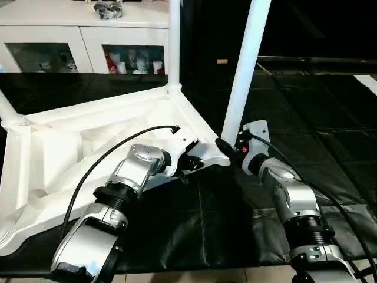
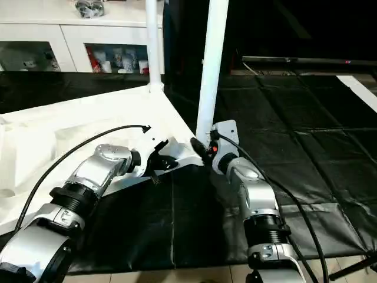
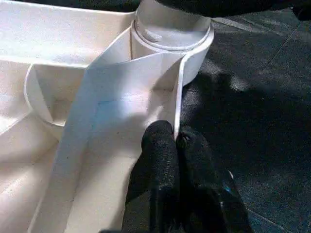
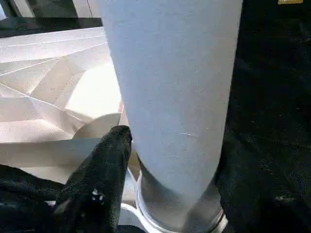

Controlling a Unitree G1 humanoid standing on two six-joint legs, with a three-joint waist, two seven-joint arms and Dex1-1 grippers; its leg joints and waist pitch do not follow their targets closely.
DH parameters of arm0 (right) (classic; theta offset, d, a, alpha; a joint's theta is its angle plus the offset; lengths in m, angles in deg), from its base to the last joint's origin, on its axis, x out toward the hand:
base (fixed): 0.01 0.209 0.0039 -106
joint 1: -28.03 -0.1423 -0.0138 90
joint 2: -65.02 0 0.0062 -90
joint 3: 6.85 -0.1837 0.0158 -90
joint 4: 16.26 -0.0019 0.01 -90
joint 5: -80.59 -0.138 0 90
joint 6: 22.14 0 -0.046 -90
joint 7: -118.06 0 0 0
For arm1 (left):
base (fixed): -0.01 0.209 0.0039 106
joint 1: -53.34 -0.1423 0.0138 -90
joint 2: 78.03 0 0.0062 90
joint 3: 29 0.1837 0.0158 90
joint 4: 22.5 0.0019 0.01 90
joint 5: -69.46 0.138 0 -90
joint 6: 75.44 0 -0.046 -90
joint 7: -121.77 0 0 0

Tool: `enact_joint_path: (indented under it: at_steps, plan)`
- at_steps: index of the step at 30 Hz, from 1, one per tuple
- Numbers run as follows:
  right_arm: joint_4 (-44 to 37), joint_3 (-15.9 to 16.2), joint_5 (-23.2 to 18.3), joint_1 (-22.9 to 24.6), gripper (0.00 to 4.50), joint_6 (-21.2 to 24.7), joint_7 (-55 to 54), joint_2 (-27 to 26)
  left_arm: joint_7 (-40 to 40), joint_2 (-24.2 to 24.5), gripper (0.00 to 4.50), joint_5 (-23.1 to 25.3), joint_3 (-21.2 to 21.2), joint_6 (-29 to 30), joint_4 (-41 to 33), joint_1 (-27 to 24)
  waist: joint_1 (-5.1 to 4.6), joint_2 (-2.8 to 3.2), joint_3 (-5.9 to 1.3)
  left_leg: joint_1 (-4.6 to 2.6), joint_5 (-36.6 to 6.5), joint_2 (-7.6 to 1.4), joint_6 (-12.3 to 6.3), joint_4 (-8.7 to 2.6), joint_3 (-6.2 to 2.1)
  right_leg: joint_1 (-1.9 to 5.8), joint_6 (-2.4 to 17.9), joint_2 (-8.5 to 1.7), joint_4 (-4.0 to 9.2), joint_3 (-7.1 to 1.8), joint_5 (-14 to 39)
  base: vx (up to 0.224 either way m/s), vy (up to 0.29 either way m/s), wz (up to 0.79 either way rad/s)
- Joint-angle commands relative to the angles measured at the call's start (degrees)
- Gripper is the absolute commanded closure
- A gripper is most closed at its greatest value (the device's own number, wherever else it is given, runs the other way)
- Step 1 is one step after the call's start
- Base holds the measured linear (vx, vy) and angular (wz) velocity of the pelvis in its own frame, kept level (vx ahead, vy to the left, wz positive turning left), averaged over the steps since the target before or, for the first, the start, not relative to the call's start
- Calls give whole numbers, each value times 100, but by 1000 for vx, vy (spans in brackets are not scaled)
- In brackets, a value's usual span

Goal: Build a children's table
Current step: Rotate leg to tighten

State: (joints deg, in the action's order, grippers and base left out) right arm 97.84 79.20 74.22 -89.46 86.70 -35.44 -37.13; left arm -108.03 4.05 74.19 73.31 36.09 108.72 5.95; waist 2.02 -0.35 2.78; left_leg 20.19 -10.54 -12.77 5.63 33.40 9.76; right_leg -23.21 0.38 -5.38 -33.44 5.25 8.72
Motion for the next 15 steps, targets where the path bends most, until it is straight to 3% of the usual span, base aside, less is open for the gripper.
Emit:
enact_joint_path:
  at_steps: [1,4,5,6,7,11,12,15]
  plan:
    - [-191,717,-227,95,140,216,590,-468,194,-168,450,-25,56,-176,-171,165,27,-25,-358,17,-1294,13,-224,-415,42,290,995,-234,427,-226,1875,0,0,0]
    - [-312,652,-339,216,109,188,889,-243,-216,61,450,-74,127,-295,-276,66,32,-21,-362,32,-1272,12,-230,-424,37,311,988,-243,419,-229,1864,0,0,0]
    - [-353,634,-387,261,97,169,1047,-110,-395,177,450,-83,161,-424,-307,20,40,41,-357,29,-1295,9,-216,-432,26,316,994,-247,418,-226,1862,0,0,0]
    - [-376,626,-412,287,92,154,1144,-27,-498,248,450,-85,182,-510,-323,-8,34,4,-370,29,-1282,9,-237,-419,37,327,1006,-241,421,-230,1774,0,0,0]
    - [-420,605,-471,330,87,101,1391,146,-684,363,450,-114,193,-535,-354,-54,56,35,-373,22,-1241,6,-250,-419,30,331,1036,-252,414,-233,1690,0,0,0]
    - [-516,536,-635,403,48,67,2040,574,-1206,636,450,-126,298,-757,-418,-153,57,33,-380,16,-1077,-13,-308,-407,45,335,1274,-238,354,-238,1221,0,0,0]
    - [-552,554,-679,428,43,43,2373,794,-1466,752,450,-138,360,-839,-444,-188,76,-3,-394,16,-1056,-15,-352,-399,45,355,1324,-244,334,-237,1156,0,0,0]
    - [-697,752,-686,526,5,-54,3306,1342,-2159,1023,450,-204,534,-1258,-527,-260,113,15,-396,8,-931,-23,-432,-383,57,360,1414,-232,299,-247,856,0,0,0]
